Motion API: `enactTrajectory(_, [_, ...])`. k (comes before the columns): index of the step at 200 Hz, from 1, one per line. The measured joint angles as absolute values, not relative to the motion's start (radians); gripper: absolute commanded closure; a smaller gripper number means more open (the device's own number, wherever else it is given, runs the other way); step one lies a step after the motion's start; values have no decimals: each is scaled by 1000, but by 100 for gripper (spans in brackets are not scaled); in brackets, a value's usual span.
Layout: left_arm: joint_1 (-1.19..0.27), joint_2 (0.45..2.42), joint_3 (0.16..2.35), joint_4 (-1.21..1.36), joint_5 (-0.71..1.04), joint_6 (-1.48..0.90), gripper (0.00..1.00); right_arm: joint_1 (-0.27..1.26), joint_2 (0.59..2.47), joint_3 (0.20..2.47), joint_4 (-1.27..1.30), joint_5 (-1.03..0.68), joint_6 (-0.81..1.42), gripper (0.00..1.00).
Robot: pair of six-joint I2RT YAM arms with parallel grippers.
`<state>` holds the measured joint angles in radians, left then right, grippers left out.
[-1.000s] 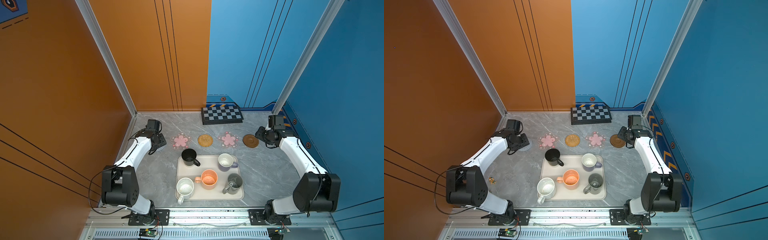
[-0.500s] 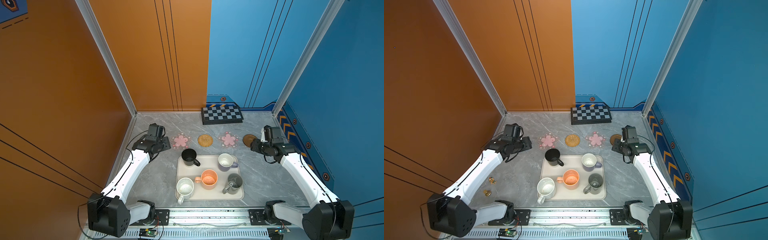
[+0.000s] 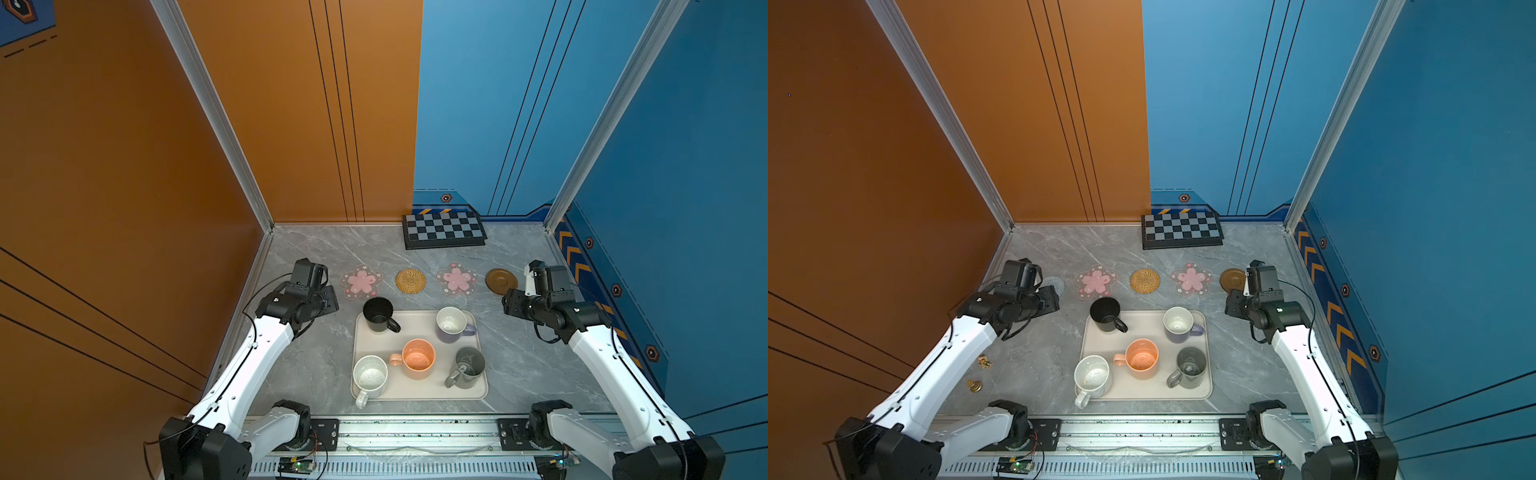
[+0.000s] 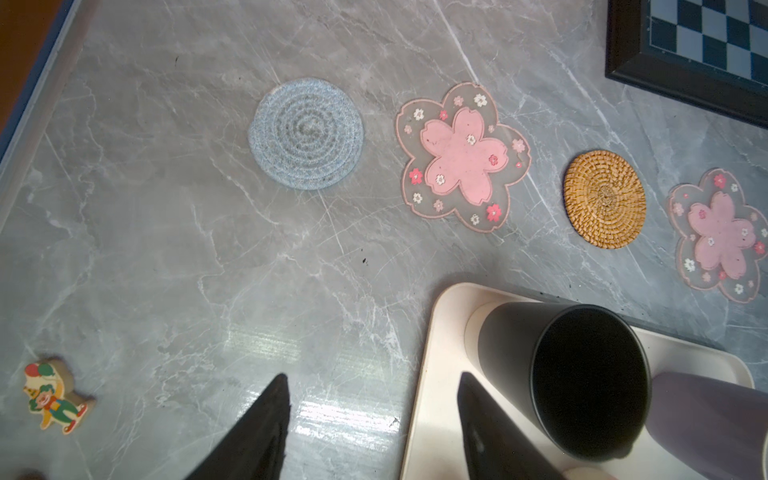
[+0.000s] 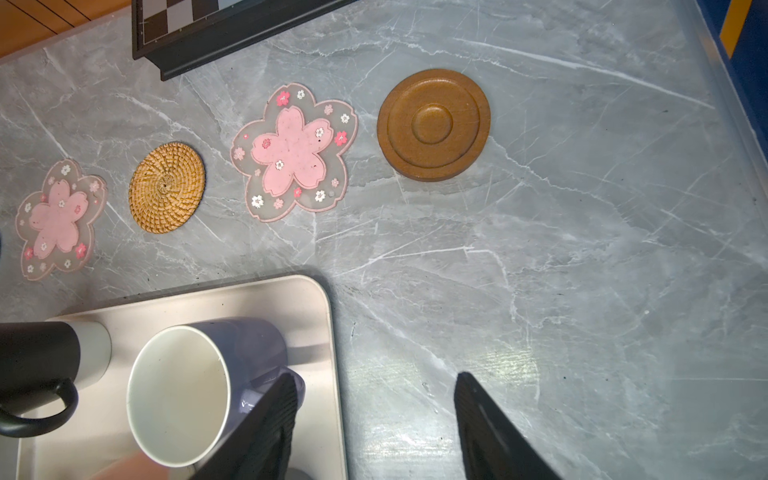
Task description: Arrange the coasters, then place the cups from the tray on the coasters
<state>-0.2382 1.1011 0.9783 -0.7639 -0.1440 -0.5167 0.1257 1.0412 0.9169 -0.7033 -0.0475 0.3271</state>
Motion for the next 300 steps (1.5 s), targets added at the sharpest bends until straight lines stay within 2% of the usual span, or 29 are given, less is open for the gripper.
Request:
enactTrajectory(57, [-252,1069,929,-789,-162,-576,35,141,1077,912,-708,-59,313,37])
enactTrajectory(127, [-257,1063,934,-791,-173,-592,35,268,1085,841,-717,-78,341,38])
enactTrajectory(173, [-247,1151,1092,-834,-173,-548,35,324,1102,840,-719,-78,390,38])
enactTrajectory(204, [-228,1218,1211,-848,-172,-501,35,374,1182,842,-730,-89,397,39])
enactTrajectory(300, [-203,1311,1251,-876,-171,-485,36,418,1341,886,-778,-127,345,39])
